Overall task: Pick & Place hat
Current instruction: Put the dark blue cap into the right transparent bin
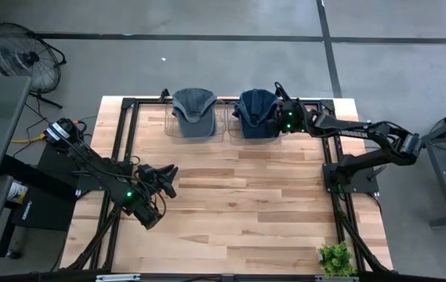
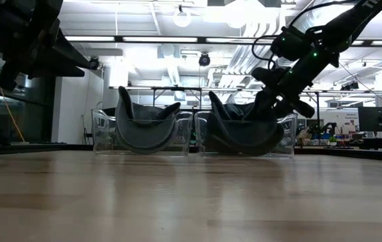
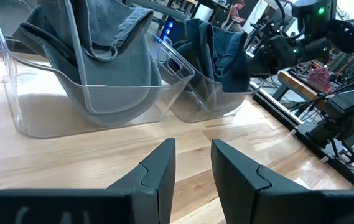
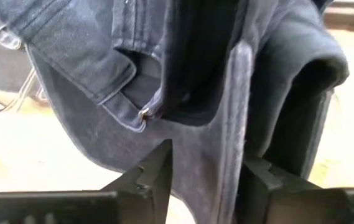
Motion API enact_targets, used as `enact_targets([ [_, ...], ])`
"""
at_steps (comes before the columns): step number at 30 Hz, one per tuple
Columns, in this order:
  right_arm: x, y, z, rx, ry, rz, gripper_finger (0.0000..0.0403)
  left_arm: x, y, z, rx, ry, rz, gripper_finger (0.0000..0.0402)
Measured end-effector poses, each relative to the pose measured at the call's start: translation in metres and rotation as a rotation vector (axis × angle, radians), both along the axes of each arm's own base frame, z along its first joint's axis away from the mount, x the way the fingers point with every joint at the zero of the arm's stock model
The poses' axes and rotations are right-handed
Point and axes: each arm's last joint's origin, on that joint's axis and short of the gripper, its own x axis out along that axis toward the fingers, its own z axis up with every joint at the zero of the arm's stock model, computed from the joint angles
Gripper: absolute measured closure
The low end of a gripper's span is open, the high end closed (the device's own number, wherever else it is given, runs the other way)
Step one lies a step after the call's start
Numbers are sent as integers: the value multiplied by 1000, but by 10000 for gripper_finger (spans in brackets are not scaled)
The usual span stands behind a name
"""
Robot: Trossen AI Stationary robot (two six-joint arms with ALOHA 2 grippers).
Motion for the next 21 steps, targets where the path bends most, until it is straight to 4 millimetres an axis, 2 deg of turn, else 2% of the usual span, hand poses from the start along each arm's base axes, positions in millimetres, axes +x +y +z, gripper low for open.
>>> enact_targets([
  [8,-3,3,4,7,3,19,238,0,0,0,-1,1,0,302],
  [21,-32,13,31,-21,-1,8,233,0,0,0,-2,0,0,302],
])
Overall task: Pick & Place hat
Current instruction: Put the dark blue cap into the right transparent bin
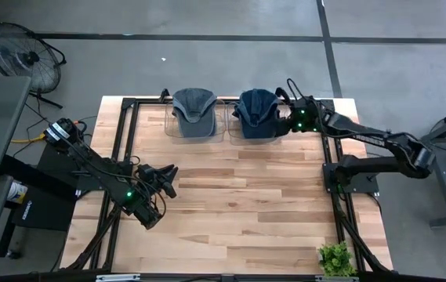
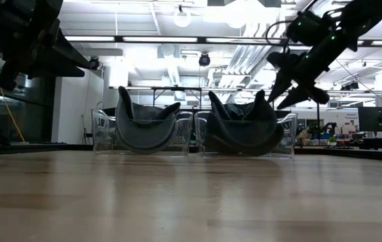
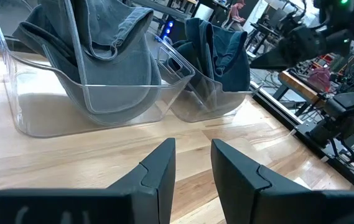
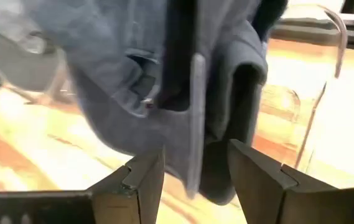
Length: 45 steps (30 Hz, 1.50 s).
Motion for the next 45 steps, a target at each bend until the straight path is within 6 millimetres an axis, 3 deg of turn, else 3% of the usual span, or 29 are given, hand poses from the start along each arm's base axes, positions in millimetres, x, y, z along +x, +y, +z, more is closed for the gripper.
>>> enact_targets([
  [10,-12,12,31,-78,-138,63,250,0,0,0,0,0,0,302],
  [14,-11,11,51,-171,-138,108,300,0,0,0,-1,0,0,302],
  [18,-5,7,75,-280,-140,178,380,0,0,0,-3,-3,1,302],
  [23,6,-2,102,-372,-63,249,392,0,0,0,-5,-6,1,302],
  [29,36,-18,123,-418,196,421,401,0,0,0,-6,-6,1,302],
  [36,82,-39,106,-307,503,708,402,0,0,0,-5,-6,1,302],
  [45,119,-67,68,-207,644,795,402,0,0,0,-5,-6,1,302],
])
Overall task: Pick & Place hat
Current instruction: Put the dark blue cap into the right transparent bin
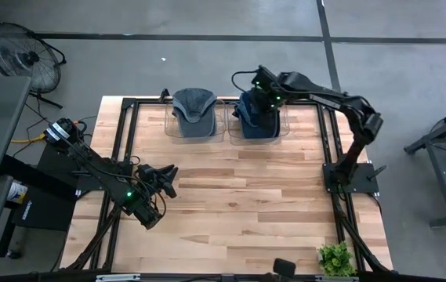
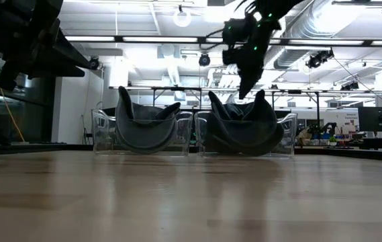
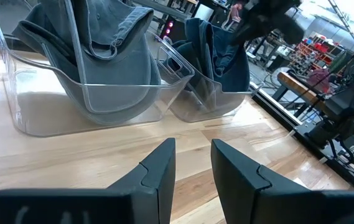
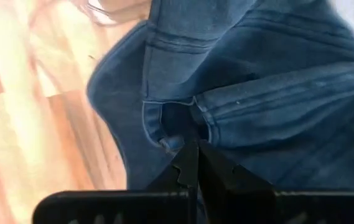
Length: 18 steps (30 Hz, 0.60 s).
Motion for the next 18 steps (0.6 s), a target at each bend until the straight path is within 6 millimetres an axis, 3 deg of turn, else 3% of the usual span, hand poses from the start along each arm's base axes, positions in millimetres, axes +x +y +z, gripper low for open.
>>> enact_targets([
  [18,29,-22,-62,-25,139,89,403,0,0,-1,-14,14,-3,302],
])
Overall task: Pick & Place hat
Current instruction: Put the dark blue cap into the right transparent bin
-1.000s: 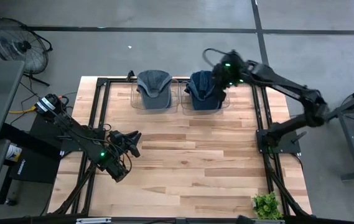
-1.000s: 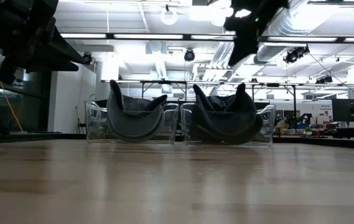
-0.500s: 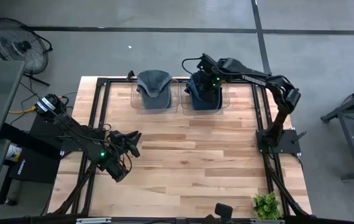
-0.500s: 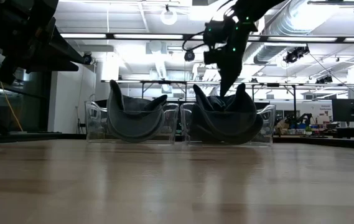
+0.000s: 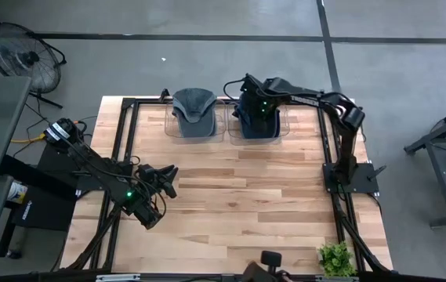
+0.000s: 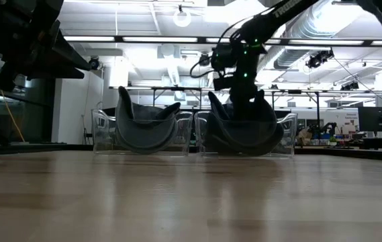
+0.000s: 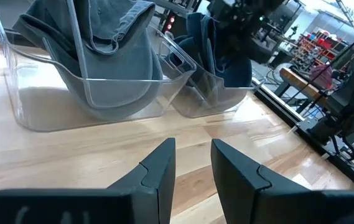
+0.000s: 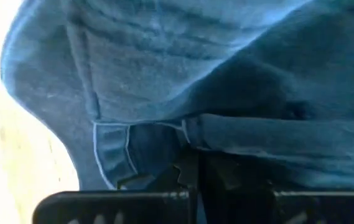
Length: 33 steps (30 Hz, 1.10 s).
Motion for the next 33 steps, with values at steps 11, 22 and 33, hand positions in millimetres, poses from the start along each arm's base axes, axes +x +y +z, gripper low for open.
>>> enact_targets([
  [11,12,-7,-39,71,49,-3,403,0,0,0,-1,1,0,302],
  [22,16,-10,-63,134,75,-43,403,0,0,0,-1,1,0,302],
  [33,10,-5,-43,116,61,-58,403,0,0,0,2,4,0,302],
])
